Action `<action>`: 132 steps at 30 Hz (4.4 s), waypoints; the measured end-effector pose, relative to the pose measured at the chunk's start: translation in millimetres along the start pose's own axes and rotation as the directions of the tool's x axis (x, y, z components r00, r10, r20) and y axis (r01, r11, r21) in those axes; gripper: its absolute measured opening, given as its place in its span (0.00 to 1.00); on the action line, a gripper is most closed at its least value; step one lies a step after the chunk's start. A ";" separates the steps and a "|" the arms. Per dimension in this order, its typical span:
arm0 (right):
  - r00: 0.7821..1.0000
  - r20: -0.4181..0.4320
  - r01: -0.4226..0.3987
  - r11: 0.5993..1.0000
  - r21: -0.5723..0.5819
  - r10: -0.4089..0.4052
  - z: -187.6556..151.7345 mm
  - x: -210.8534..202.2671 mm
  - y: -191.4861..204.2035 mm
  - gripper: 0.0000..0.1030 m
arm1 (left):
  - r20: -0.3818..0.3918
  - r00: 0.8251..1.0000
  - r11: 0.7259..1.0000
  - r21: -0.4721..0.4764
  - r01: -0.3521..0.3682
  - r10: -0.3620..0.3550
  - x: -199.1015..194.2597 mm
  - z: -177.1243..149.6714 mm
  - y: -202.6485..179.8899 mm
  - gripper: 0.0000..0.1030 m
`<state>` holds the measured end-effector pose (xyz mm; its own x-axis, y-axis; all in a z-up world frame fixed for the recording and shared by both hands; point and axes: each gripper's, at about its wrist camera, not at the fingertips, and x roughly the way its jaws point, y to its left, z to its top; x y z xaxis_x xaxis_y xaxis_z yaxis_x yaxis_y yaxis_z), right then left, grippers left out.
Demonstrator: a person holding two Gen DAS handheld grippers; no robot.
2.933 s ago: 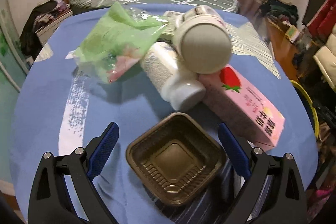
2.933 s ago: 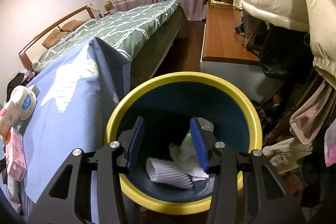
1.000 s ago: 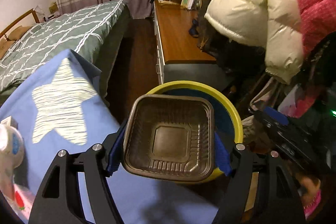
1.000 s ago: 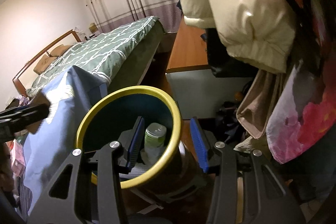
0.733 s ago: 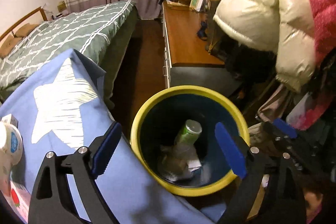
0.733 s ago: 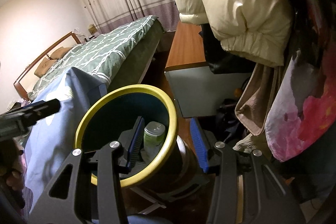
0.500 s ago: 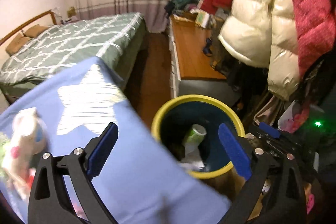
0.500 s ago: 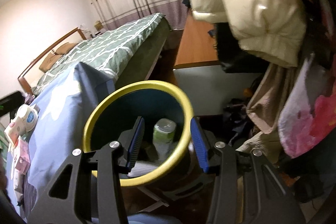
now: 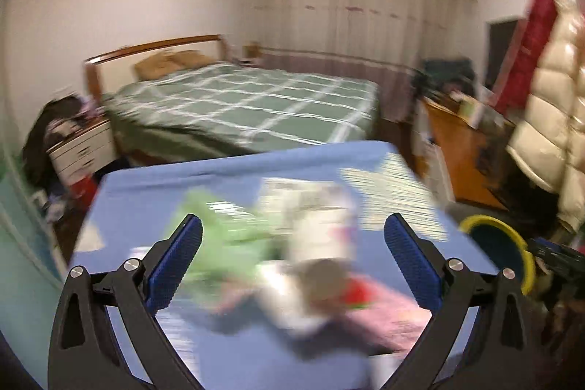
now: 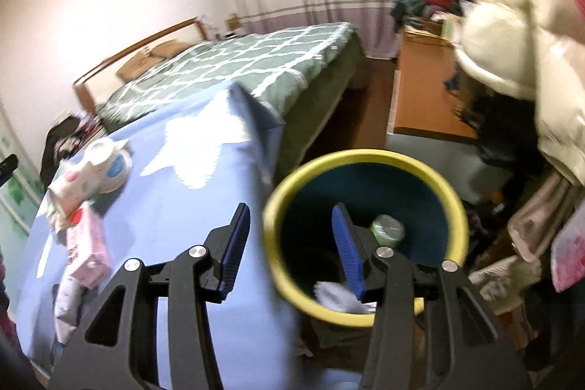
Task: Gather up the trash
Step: 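Grasp the green plastic bag with the right tool and lift it, then carry the green bag over the yellow bin and open the right tool, then grasp the white pill bottle with the left tool and lift it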
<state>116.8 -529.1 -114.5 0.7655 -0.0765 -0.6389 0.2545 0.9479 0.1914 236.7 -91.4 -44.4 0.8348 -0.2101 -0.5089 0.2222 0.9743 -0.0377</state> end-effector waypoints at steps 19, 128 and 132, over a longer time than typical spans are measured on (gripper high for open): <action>0.921 -0.130 -0.389 0.842 -0.374 0.368 34.2 34.2 264.3 0.54 | 0.028 0.923 0.870 -0.346 -0.351 0.383 -18.9 -50.8 183.0 0.95; 0.988 -0.061 0.153 0.934 0.322 -0.140 4.2 61.6 -88.2 0.53 | -0.393 0.869 0.796 0.400 0.455 -0.300 116.6 -68.0 -12.3 0.95; 0.990 -0.065 0.143 0.936 0.321 -0.129 4.1 63.2 -85.8 0.53 | -0.414 0.861 0.782 0.413 0.467 -0.296 122.3 -73.1 -13.9 0.88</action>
<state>145.8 -616.5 -168.3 0.6865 -0.1781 -0.7050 0.5374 0.7774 0.3268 298.9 -124.7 -169.0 0.4442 -0.4350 -0.7832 0.7718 0.6297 0.0880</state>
